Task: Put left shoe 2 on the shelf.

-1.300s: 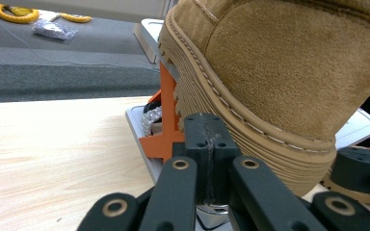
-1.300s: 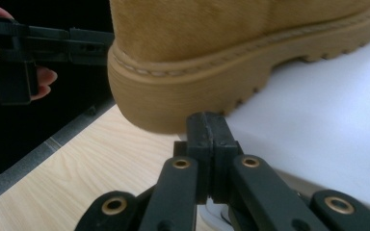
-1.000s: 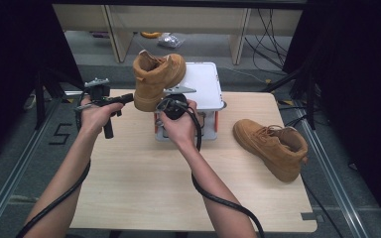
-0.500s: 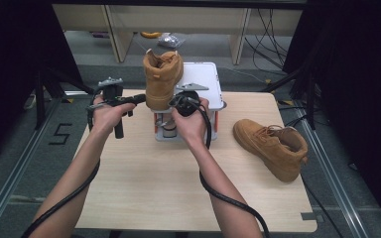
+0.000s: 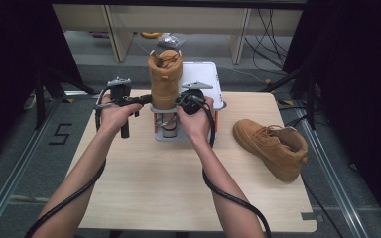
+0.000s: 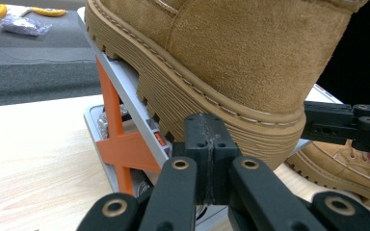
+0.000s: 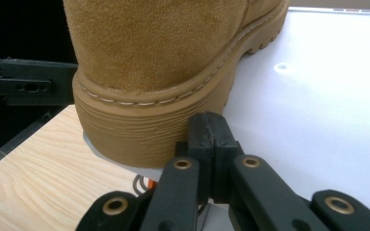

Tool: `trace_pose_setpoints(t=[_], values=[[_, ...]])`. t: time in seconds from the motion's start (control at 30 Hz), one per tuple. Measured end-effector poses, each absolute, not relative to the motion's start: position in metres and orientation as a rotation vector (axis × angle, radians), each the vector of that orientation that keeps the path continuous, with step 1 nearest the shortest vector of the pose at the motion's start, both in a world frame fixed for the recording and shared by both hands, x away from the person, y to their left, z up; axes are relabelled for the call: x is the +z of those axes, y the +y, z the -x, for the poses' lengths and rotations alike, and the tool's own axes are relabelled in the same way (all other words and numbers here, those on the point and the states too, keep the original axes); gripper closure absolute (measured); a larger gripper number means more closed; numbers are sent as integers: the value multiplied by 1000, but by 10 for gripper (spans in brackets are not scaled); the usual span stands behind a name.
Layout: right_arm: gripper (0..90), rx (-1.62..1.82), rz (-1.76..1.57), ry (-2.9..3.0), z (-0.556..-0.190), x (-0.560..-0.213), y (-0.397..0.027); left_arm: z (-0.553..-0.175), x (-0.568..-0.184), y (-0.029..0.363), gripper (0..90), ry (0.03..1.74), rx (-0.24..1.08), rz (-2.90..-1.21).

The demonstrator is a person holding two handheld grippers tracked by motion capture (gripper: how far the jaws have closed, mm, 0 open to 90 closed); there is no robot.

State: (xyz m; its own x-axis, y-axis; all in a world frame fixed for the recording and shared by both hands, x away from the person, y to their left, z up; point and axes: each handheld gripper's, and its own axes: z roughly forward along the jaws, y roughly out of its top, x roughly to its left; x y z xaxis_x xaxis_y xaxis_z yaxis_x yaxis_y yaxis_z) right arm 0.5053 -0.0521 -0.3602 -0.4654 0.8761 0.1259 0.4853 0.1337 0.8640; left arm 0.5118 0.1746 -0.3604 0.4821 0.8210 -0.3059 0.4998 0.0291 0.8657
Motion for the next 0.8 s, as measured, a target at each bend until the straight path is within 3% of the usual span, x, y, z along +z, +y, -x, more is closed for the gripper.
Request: trace_pose_setpoints(t=[0.27, 0.4, 0.8], values=[[900, 1271, -1311, 2002, -504, -361, -51, -510, -362, 174, 890, 1149, 390, -1632], [858, 1274, -1303, 1993, -502, -360, -53, -506, -362, 179, 837, 1128, 422, -1611], [628, 1265, -1314, 1939, -486, -349, -93, -468, -377, 203, 667, 1067, 451, -1530]])
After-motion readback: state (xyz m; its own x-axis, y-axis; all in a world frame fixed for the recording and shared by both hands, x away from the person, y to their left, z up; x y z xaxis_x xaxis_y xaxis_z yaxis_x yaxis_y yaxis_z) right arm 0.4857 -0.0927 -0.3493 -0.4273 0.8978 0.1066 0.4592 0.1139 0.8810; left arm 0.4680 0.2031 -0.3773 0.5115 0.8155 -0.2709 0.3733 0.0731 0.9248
